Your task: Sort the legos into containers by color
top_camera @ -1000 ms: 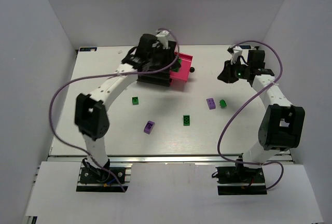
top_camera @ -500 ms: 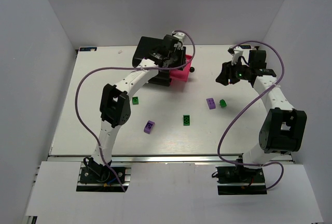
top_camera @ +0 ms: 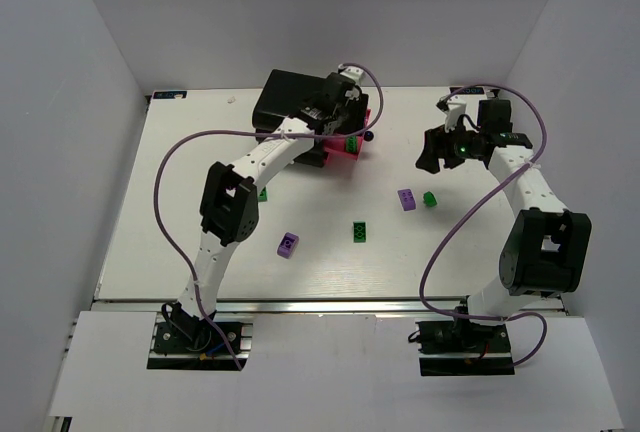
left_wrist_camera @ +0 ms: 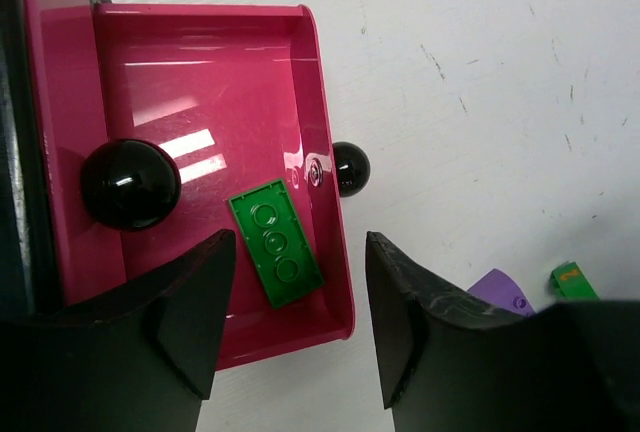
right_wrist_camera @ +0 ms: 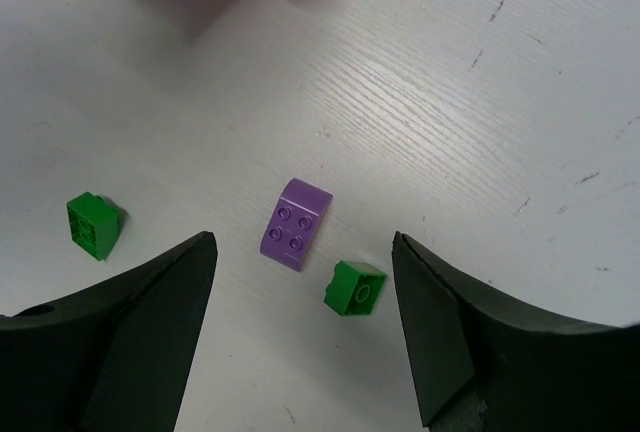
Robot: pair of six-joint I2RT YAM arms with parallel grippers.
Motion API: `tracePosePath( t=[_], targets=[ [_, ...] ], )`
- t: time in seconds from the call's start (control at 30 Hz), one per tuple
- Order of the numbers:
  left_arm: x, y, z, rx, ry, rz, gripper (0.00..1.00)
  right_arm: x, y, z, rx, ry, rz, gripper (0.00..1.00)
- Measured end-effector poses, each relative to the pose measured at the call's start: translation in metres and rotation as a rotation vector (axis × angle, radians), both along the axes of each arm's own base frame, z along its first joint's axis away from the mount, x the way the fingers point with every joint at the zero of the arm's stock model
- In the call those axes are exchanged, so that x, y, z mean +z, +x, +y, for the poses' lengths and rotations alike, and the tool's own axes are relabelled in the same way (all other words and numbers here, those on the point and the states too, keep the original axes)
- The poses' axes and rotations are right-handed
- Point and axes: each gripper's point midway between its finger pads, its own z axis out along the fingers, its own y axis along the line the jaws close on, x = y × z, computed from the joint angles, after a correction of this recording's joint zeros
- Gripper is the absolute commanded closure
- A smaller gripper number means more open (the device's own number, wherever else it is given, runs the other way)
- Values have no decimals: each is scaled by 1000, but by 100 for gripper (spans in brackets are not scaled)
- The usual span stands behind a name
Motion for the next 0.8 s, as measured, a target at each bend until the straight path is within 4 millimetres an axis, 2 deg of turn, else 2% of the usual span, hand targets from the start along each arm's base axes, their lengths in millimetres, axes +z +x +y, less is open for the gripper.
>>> tracePosePath(
  t=[0.03, 0.1, 0.13, 0.17, 0.23, 0.27, 0.33, 0.37, 0.47, 0.57, 0.67, 0.73, 0.8],
  targets=[
    [2, 1, 0, 2, -4, -3, 38, -2, -1, -2, 0, -11, 6, 25],
    [6, 3, 0, 11, -15, -8, 49, -8, -6, -5, 2, -34, 27, 27],
    [8, 4, 0, 14, -23, -11, 65, -12, -10, -6, 6, -47, 43, 28],
    [11, 5, 0, 16, -33, -13, 74, -16, -13, -8, 5, -61, 63, 29],
    [17, 2, 0, 15, -54, -10, 84, -28, -20, -13, 7, -94, 109, 29],
    [21, 0, 1, 14, -66, -9, 84, -36, -24, -17, 7, -116, 139, 28],
    [29, -12, 9, 8, -80, -2, 75, -54, -30, -24, 0, -160, 203, 26],
    [32, -21, 13, 5, -89, 8, 58, -63, -34, -28, 0, -183, 234, 24],
    [53, -60, 37, 0, -137, 22, 35, -83, -44, -35, 9, -233, 302, 22],
    [72, -102, 66, 15, -180, 21, 31, -94, -49, -39, 14, -268, 342, 19],
    [82, -133, 93, 52, -213, 7, 30, -105, -52, -39, 29, -293, 373, 19],
    [78, -148, 107, 83, -224, 15, 29, -113, -53, -40, 32, -304, 396, 20],
    [63, -158, 119, 119, -222, 36, 26, -122, -55, -37, 44, -317, 419, 23]
  ],
)
